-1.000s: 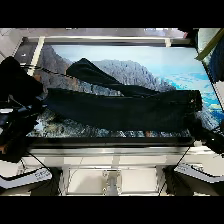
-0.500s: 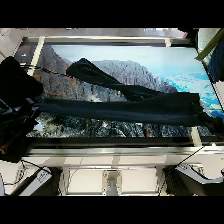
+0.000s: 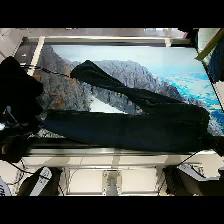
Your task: Fold the clothes and pants, and hang the long-sleeved shirts on hangers.
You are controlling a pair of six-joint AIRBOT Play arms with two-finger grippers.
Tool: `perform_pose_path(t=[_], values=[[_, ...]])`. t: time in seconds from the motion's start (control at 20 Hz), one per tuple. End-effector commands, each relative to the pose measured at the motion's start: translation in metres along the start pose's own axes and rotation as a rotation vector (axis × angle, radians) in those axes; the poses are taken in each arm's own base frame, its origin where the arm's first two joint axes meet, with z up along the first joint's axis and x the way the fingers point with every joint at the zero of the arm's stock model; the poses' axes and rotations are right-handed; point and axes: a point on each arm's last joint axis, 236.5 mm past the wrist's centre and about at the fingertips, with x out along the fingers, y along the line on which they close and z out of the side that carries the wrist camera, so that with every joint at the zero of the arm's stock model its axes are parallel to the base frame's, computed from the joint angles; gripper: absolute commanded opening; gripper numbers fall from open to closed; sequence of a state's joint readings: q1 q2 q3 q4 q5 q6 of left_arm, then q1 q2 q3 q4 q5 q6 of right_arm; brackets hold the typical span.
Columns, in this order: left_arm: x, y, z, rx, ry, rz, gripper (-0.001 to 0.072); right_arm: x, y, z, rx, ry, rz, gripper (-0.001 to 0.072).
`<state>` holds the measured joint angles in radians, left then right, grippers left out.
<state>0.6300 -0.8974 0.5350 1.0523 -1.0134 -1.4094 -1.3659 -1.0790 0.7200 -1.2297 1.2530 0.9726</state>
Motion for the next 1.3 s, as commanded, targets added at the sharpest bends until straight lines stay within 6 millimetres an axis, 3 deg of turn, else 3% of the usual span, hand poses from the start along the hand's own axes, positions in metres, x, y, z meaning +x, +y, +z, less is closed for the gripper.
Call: perform_pose_path(t=[0.0, 0.05, 0.1, 0.2, 0.3, 0.35, 0.45, 0.6, 0.75, 0.85, 0.95, 1.05, 1.25], values=[[0.0, -0.008, 0.002, -0.022, -0.016, -0.032, 0.0143, -0.011, -0.009, -0.005, 0.08, 0.035, -0.04, 0.045], [-0.009, -0.023, 0.015, -0.004, -0.054, -0.081, 0.0448, -0.023, -0.003, 0.006, 0.088, 0.009, -0.026, 0.0526], [-0.024, -0.046, 0.035, 0.03, -0.116, -0.15, 0.0522, -0.039, 0.005, 0.022, 0.078, -0.036, -0.003, 0.0526], [-0.071, -0.103, 0.088, 0.111, -0.301, -0.309, 0.0523, -0.082, 0.046, 0.07, 0.057, -0.219, 0.131, 0.0525], [-0.107, -0.151, 0.131, 0.225, -0.483, -0.365, 0.0522, -0.134, 0.125, 0.118, -0.01, -0.454, 0.401, 0.0518], [-0.105, -0.169, 0.139, 0.279, -0.505, -0.357, 0.0522, -0.148, 0.163, 0.128, -0.089, -0.52, 0.495, 0.049], [-0.062, -0.21, 0.132, 0.338, -0.398, -0.386, 0.0522, -0.138, 0.224, 0.123, -0.219, -0.489, 0.56, 0.048], [0.04, -0.256, 0.116, 0.33, -0.186, -0.397, 0.0524, -0.101, 0.305, 0.101, -0.436, -0.426, 0.553, 0.0481], [0.12, -0.29, 0.112, 0.299, -0.061, -0.399, 0.0523, -0.084, 0.357, 0.088, -0.518, -0.437, 0.566, 0.0481], [0.158, -0.306, 0.114, 0.276, -0.023, -0.403, 0.0523, -0.077, 0.366, 0.078, -0.55, -0.408, 0.573, 0.0481], [0.182, -0.303, 0.108, 0.258, 0.05, -0.39, 0.0524, -0.075, 0.366, 0.071, -0.566, -0.379, 0.574, 0.0481], [0.194, -0.293, 0.105, 0.263, 0.087, -0.371, 0.0523, -0.072, 0.361, 0.071, -0.58, -0.376, 0.548, 0.0481], [0.204, -0.295, 0.114, 0.257, 0.034, -0.366, 0.0523, -0.071, 0.361, 0.07, -0.582, -0.373, 0.546, 0.0481]])
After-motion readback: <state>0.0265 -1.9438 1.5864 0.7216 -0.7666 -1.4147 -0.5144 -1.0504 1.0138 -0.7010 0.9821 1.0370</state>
